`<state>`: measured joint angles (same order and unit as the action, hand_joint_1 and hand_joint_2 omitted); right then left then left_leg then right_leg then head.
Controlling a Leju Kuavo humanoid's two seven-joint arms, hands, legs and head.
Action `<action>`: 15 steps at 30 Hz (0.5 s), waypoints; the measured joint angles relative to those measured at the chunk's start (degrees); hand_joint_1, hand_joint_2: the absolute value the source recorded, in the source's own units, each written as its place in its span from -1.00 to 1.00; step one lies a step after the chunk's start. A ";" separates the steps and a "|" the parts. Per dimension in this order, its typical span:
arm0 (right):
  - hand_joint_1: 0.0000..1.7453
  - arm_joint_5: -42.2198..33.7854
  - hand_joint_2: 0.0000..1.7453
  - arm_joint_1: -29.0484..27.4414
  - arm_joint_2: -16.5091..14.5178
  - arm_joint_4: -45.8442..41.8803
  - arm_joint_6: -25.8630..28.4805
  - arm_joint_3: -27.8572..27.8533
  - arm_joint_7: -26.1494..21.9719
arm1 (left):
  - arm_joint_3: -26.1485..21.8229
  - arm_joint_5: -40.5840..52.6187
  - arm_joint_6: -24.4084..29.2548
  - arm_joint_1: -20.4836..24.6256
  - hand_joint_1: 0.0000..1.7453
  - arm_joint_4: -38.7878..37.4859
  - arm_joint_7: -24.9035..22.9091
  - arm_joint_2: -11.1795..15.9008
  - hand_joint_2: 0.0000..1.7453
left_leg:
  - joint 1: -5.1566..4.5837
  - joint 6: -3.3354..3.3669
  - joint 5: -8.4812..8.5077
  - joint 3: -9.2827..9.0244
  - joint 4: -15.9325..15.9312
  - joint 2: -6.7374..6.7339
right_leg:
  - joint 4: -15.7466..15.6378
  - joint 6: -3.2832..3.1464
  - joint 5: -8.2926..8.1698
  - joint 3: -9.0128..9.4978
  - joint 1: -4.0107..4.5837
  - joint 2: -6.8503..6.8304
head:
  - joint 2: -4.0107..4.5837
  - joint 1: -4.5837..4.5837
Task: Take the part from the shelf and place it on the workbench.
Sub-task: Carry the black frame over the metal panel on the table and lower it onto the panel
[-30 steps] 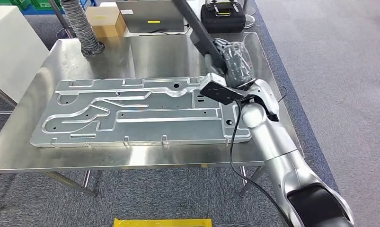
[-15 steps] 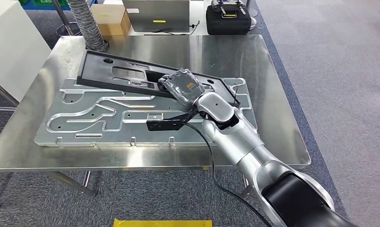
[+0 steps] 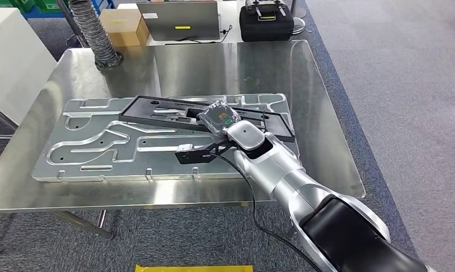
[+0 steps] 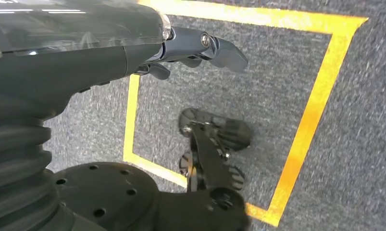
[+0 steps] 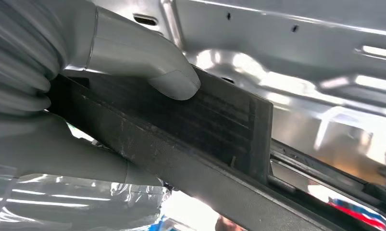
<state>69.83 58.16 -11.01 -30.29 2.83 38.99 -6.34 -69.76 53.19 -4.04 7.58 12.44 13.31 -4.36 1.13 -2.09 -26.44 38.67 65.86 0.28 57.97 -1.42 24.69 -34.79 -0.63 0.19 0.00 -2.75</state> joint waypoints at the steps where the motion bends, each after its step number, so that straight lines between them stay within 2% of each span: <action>1: 1.00 0.20 1.00 0.25 -0.10 0.71 -0.09 0.13 0.37 | 0.01 0.04 -0.02 0.09 -1.00 0.00 -0.01 0.01 1.00 | -0.07 0.19 1.58 -1.87 -3.99 0.00 | 0.11 0.24 0.13 0.03 0.08 0.08 | 0.00 0.00; 2: 1.00 0.34 1.00 0.52 -0.20 1.35 -0.23 0.25 0.62 | 0.03 0.09 -0.04 0.20 -1.00 0.00 -0.03 0.01 1.00 | -0.16 0.45 2.47 -3.16 -6.73 0.02 | 0.18 0.52 0.20 0.01 0.17 0.16 | 0.00 0.00; 3: 1.00 0.46 1.00 0.74 -0.26 1.96 -0.40 0.35 0.79 | 0.04 0.11 -0.06 0.29 -1.00 0.00 -0.05 0.01 1.00 | -0.28 0.74 2.61 -3.75 -8.00 0.06 | 0.19 0.80 0.23 -0.03 0.25 0.20 | 0.00 0.00; 5: 1.00 0.70 1.00 0.95 -0.32 3.07 -0.63 0.54 0.85 | 0.11 0.19 -0.10 0.41 -1.00 0.00 -0.13 0.01 1.00 | -0.37 1.41 2.52 -3.82 -8.14 0.13 | 0.08 1.47 0.23 -0.01 0.31 0.23 | 0.00 0.00; 7: 1.00 0.98 1.00 1.02 -0.32 3.97 -0.64 0.74 0.80 | 0.33 0.29 -0.21 0.51 -1.00 0.00 -0.17 -0.02 1.00 | -0.18 2.14 2.68 -3.96 -8.40 0.11 | 1.32 2.07 1.24 -0.48 0.23 0.16 | 0.00 0.00; 8: 1.00 1.09 1.00 1.07 -0.32 4.37 -0.62 0.87 0.74 | 0.49 0.36 -0.30 0.59 -1.00 0.00 -0.17 -0.03 1.00 | -0.07 2.48 2.77 -4.03 -8.55 0.08 | 3.50 2.28 2.57 -1.46 0.22 0.13 | 0.00 0.00; 10: 1.00 1.31 1.00 1.05 -0.29 5.24 -0.58 1.13 0.53 | 0.82 0.47 -0.42 0.72 -1.00 0.00 -0.19 -0.02 1.00 | -0.14 2.91 2.73 -4.04 -8.57 0.02 | 11.06 2.44 6.22 -5.11 0.19 0.11 | 0.00 0.00; 11: 1.00 1.41 1.00 0.92 -0.27 5.72 -0.53 1.28 0.39 | 0.94 0.52 -0.45 0.74 -1.00 0.00 -0.22 -0.01 1.00 | -0.21 2.98 2.69 -4.05 -8.55 0.02 | 14.76 2.49 7.49 -6.98 0.19 0.11 | 0.00 0.00; 12: 1.00 1.53 1.00 0.74 -0.23 6.17 -0.44 1.41 0.23 | 1.03 0.57 -0.47 0.74 -1.00 0.00 -0.25 0.01 1.00 | -0.26 3.04 2.64 -4.06 -8.50 0.04 | 16.93 2.49 7.79 -8.20 0.19 0.11 | 0.00 0.00; 13: 1.00 1.66 1.00 0.57 -0.19 6.55 -0.27 1.53 0.03 | 1.11 0.65 -0.50 0.72 -1.00 0.00 -0.28 0.01 1.00 | -0.31 3.05 2.58 -4.08 -8.43 0.07 | 16.78 2.40 6.94 -8.32 0.20 0.10 | 0.00 0.00; 14: 1.00 1.79 1.00 0.44 -0.14 6.86 0.06 1.66 -0.22 | 1.19 0.74 -0.53 0.70 -1.00 0.00 -0.32 0.00 1.00 | -0.36 3.01 2.49 -4.12 -8.32 0.10 | 14.25 2.21 5.12 -7.28 0.22 0.10 | 0.00 0.00; 15: 1.00 1.92 1.00 0.38 -0.09 7.07 0.51 1.76 -0.48 | 1.27 0.80 -0.56 0.70 -1.00 0.00 -0.33 -0.02 1.00 | -0.40 2.92 2.36 -4.14 -8.17 0.13 | 10.10 1.90 2.87 -5.39 0.27 0.09 | 0.00 0.00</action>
<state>71.75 58.54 -11.10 -23.22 3.34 40.76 -6.81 -68.48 53.99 -4.61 8.28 12.44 12.98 -4.38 0.72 0.83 -24.08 34.53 57.69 0.41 68.06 0.48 27.56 -40.18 -0.36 0.28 0.00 -2.75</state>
